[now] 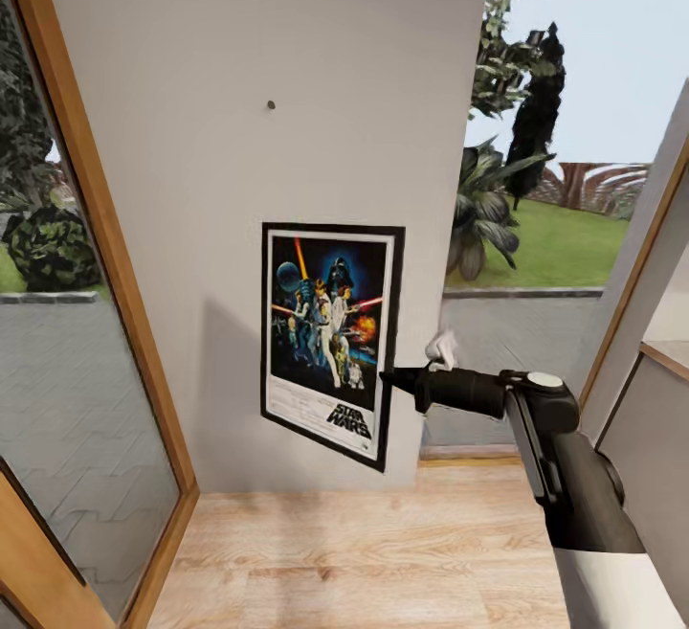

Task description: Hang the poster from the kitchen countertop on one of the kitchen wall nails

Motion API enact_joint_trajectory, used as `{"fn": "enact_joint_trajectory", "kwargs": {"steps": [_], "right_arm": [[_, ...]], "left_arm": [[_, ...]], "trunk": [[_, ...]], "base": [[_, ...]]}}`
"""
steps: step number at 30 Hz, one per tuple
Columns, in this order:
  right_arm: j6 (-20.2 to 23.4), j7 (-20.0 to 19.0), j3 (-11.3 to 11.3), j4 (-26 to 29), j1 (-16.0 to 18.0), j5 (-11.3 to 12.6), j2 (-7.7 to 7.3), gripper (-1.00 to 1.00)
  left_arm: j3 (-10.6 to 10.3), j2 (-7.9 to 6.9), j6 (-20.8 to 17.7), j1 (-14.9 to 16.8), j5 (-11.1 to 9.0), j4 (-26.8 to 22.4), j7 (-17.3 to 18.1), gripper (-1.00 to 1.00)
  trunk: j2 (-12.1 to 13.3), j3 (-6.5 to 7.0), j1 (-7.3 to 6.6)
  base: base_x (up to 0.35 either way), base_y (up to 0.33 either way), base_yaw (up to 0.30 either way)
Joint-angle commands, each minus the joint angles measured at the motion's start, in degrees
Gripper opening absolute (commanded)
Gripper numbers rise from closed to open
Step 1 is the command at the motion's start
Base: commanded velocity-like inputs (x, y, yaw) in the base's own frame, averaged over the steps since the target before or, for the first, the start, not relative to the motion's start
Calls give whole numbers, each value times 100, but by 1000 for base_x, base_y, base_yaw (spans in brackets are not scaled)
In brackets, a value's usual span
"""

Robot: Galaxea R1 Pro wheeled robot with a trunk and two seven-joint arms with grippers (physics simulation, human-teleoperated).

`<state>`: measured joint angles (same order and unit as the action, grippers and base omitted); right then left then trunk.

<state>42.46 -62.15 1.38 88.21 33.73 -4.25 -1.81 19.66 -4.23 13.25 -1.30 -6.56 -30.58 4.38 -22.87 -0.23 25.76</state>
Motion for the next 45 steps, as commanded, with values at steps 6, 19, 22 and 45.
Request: {"fn": "enact_joint_trajectory", "kwargs": {"steps": [6,19,22,45], "right_arm": [[847,-61,-392,-3,919,-35,101,-100],[1495,-52,-1091,-380,2647,-45,415,-100],[1507,-55,-1108,-645,3153,-29,431,-100],[1485,-63,-726,-1189,3965,480,442,-100]], "left_arm": [[12,1,2,-2,-56,-1,46,100],[12,1,2,-2,-56,0,46,100],[12,1,2,-2,-56,0,46,100],[12,1,2,-2,-55,0,46,100]], "trunk": [[-5,-3,2],[-5,-3,2],[-5,-3,2],[-5,-3,2]], "base": [[0,0,0],[0,0,0],[0,0,0],[0,0,0]]}}
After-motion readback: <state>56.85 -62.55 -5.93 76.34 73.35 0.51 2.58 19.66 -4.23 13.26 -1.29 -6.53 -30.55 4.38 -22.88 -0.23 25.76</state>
